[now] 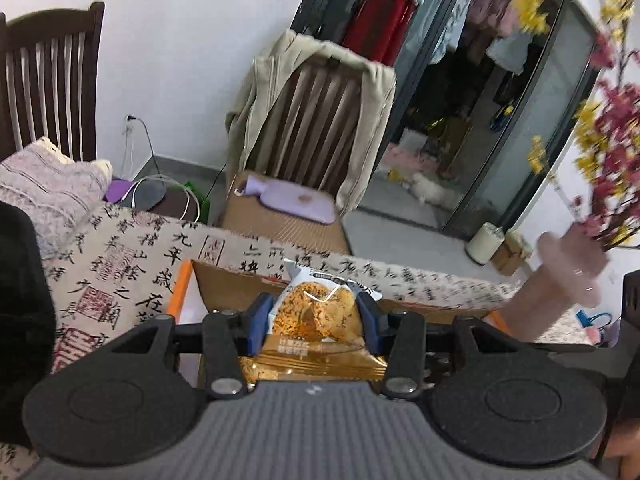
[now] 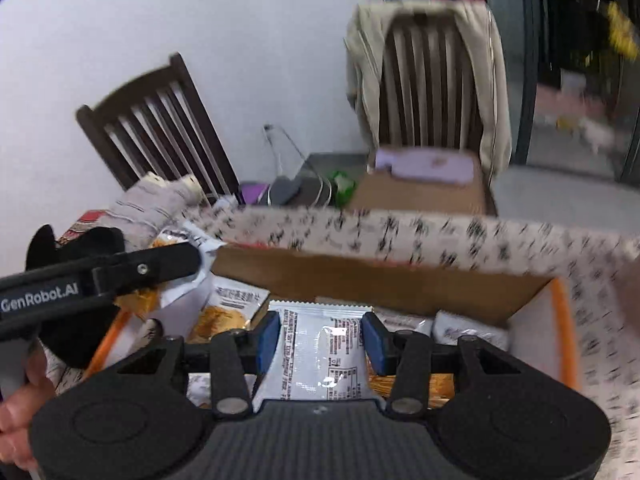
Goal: Organize snacks
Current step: 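Carry both packets into the orange box and open both grippers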
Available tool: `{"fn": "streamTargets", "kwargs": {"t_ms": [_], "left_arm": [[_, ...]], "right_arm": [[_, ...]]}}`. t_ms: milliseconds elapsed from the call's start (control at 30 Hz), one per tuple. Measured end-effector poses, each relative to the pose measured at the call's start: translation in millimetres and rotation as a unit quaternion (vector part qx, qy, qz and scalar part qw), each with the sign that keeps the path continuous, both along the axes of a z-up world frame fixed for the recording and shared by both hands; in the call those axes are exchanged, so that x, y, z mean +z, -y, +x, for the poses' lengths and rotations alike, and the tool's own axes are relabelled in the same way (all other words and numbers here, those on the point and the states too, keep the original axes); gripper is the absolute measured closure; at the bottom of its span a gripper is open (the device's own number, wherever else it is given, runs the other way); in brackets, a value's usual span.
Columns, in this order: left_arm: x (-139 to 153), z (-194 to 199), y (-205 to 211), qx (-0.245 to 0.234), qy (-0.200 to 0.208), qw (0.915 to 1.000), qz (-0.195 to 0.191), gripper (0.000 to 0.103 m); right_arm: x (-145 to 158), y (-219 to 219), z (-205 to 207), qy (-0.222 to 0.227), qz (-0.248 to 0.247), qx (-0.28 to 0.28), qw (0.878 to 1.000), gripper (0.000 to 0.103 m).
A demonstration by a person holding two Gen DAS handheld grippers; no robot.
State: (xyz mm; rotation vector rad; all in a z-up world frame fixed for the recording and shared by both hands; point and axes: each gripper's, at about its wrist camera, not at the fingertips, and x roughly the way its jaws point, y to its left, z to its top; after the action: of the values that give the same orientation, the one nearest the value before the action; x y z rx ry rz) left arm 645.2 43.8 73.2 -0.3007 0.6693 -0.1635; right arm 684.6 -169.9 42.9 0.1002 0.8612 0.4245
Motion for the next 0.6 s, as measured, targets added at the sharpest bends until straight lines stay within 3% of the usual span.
{"fn": "streamTargets", "kwargs": {"t_ms": [133, 267, 500, 600], "left_arm": [[-17.0, 19.4, 3.9, -0.001, -0.023, 0.9996, -0.019, 0.055], [-18.5, 21.5, 6.9, -0.008, -0.029, 0.9993, -0.024, 0.046], [18.7, -16.3, -5.0, -0.013, 0.004, 0.9999, -0.002, 0.043], [44.1, -43.6, -8.5, -0.019, 0.029, 0.9993, 0.017, 0.037]], "right_arm": [[-18.5, -10.3, 8.8, -0.005, -0.014, -0.004, 1.0, 0.055], [-13.0, -3.2, -6.9, 0.018, -0.035, -0.005, 0.999, 0.049], [28.1, 26.6, -39.6, 0.053, -0.064, -0.016, 0.996, 0.043], [46.3, 34.3, -63.2, 0.071, -0.077, -0.014, 0.994, 0.041]]}}
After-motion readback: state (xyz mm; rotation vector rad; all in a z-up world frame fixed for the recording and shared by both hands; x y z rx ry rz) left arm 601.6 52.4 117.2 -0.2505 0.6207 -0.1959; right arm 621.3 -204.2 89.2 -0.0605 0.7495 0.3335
